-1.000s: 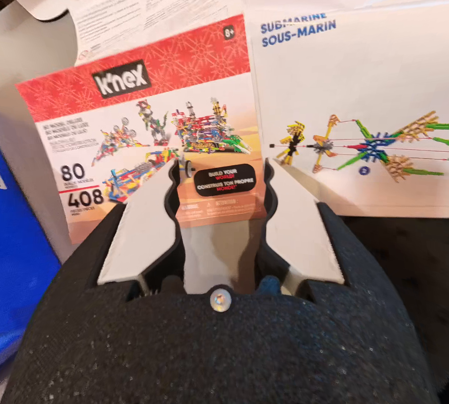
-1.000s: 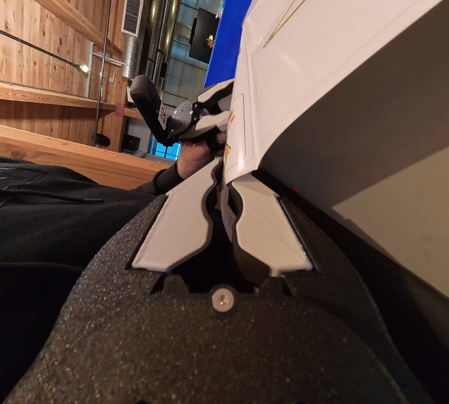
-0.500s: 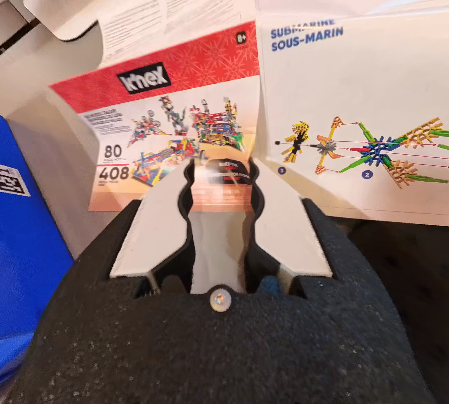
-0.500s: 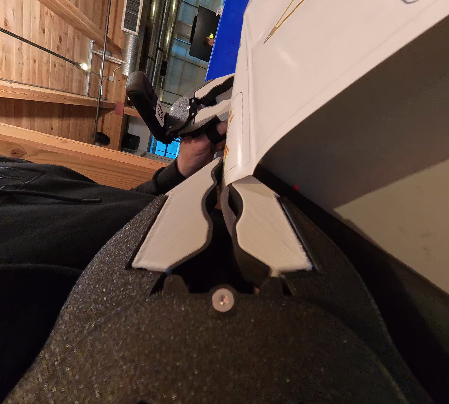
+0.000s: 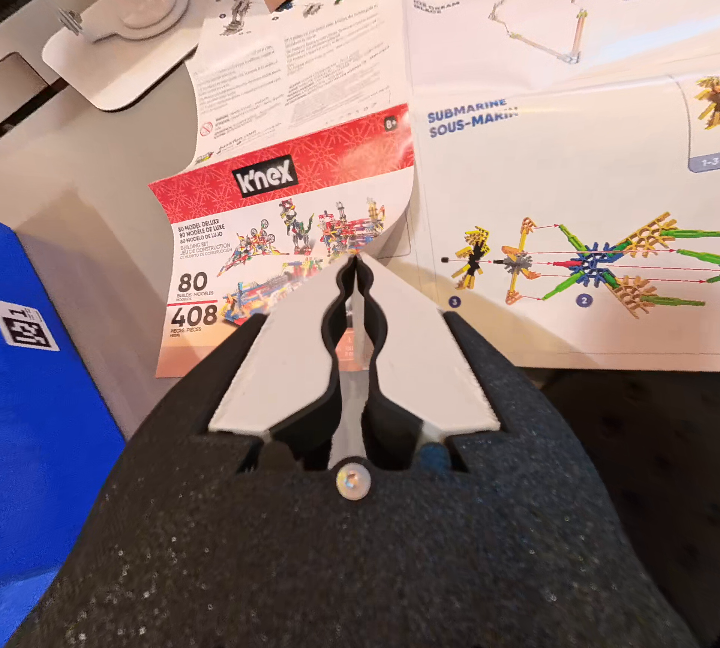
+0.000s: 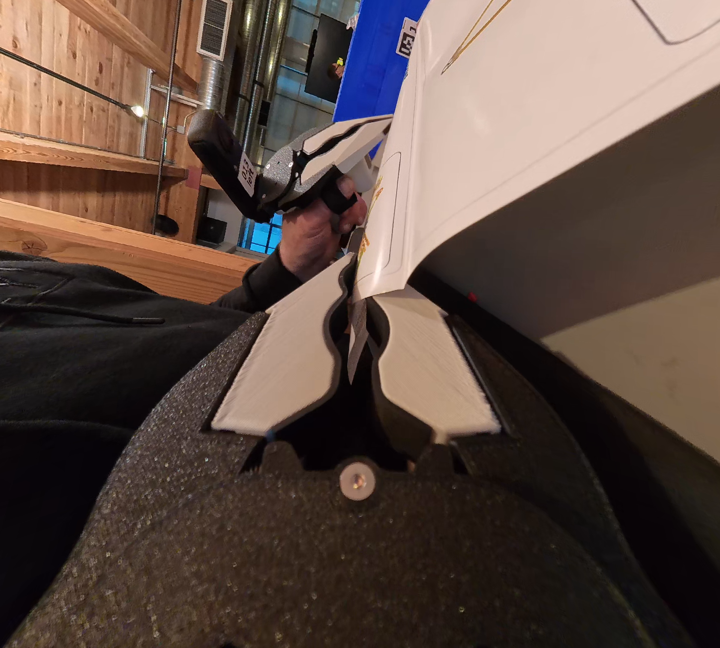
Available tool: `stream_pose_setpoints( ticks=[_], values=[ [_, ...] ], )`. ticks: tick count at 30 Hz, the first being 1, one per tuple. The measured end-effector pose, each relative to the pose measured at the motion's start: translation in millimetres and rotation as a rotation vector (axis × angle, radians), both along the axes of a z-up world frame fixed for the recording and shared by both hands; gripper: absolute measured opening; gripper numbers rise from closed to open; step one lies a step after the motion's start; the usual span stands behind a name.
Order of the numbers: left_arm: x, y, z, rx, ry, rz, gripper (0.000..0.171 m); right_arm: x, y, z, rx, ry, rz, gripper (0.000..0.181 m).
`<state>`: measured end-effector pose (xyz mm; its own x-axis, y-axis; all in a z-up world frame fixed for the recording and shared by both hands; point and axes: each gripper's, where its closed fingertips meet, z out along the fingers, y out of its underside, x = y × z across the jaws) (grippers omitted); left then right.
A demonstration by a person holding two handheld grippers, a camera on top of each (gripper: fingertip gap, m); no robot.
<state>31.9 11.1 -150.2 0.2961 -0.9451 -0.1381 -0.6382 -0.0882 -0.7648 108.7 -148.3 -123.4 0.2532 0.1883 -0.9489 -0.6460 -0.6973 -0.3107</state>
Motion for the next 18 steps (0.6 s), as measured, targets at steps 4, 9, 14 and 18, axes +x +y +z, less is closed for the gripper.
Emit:
stream_pose_setpoints(
  ticks=[4, 9, 14, 18],
  values=[
    [-1.8, 5.0, 16.0, -0.004, -0.023, -0.011, 0.0, 3.8, -3.1, -0.7, -0.004, -0.005, -0.007, 0.0],
    [-6.7, 9.9, 49.2, -0.018, -0.073, -0.015, 0.0, 9.3, -12.7, -3.2, -0.016, -0.026, 0.002, 0.0],
    [-15.3, 17.1, 85.3, -0.095, -0.151, 0.007, 0.0, 21.4, -26.2, -3.6, -0.023, -0.048, 0.003, 0.0],
    [-24.1, 20.8, 109.1, -0.124, -0.188, 0.012, 0.0, 35.6, -37.1, -5.0, -0.036, -0.068, -0.019, 0.0]
  ],
)
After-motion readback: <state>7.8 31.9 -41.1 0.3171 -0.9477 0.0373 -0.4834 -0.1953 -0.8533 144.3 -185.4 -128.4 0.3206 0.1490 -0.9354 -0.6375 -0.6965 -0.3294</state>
